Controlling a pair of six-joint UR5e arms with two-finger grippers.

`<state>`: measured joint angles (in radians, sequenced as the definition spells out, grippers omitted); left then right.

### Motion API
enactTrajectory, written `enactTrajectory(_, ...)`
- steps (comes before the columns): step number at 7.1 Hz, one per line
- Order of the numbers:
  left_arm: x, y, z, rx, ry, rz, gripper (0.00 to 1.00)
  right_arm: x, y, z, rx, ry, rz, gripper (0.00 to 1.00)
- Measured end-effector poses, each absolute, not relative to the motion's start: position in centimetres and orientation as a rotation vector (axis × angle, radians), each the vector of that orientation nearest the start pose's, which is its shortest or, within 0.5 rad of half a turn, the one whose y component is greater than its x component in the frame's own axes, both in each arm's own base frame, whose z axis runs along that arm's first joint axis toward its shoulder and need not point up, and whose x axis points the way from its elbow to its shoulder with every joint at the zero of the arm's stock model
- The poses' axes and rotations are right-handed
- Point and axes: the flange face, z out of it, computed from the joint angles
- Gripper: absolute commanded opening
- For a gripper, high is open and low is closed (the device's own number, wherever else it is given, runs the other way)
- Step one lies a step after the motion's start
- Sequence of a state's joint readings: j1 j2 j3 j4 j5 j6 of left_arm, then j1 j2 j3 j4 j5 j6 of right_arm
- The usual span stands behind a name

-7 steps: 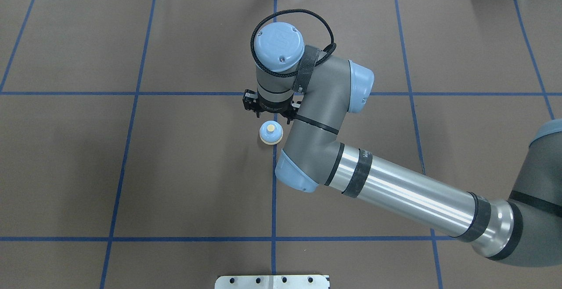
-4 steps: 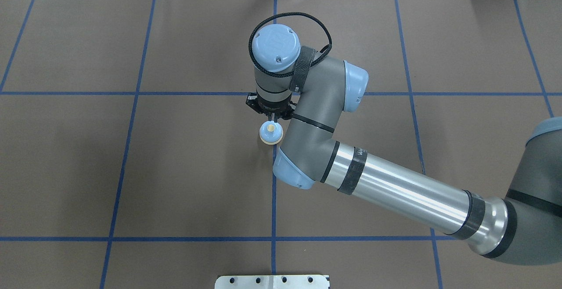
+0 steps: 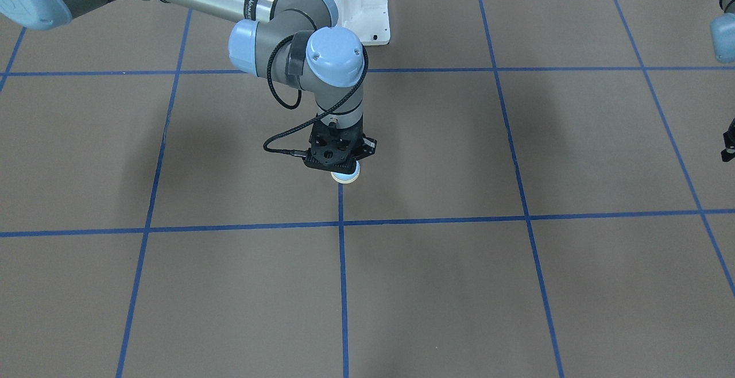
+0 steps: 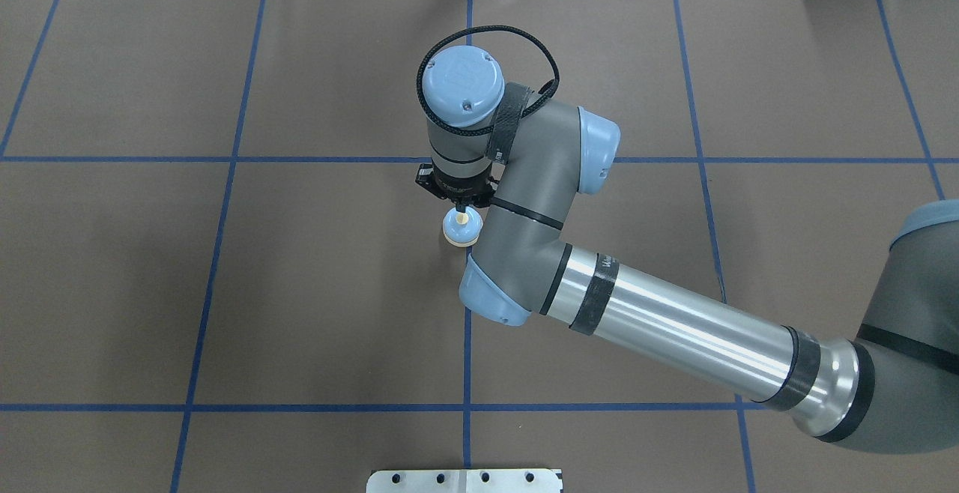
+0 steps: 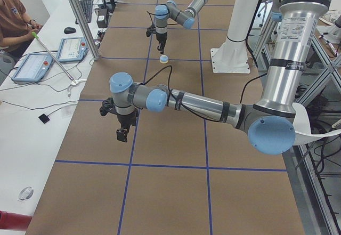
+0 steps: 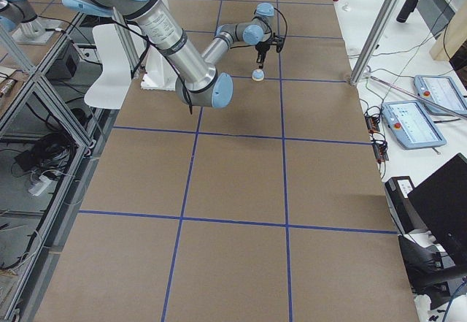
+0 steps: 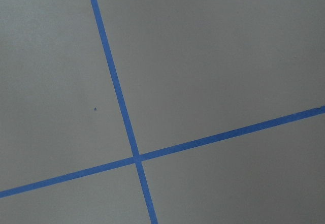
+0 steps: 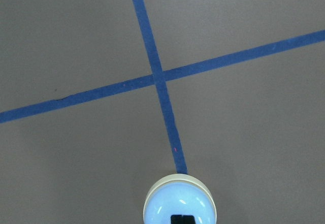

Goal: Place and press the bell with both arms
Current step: 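Press down on the bell button with the right gripper, then lift the right gripper off the bell and withdraw it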

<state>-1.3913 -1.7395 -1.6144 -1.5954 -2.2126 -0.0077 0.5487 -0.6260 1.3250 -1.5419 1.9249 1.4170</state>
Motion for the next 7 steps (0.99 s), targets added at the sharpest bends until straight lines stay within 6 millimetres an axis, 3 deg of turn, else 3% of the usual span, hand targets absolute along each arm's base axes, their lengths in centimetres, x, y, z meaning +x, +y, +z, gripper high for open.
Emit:
enactTrajectory(4,2.9,-57.4,55.2,0.168,0.660,0.239,1.00,-62.9,-49.0,17.6,-0.083,-0.761,0.236,0.00)
enactTrajectory(7,2.8,-57.4,55.2,0.167,0.660,0.238,1.00,-63.0,-49.1,17.5,-0.085,-0.762,0.235,0.04)
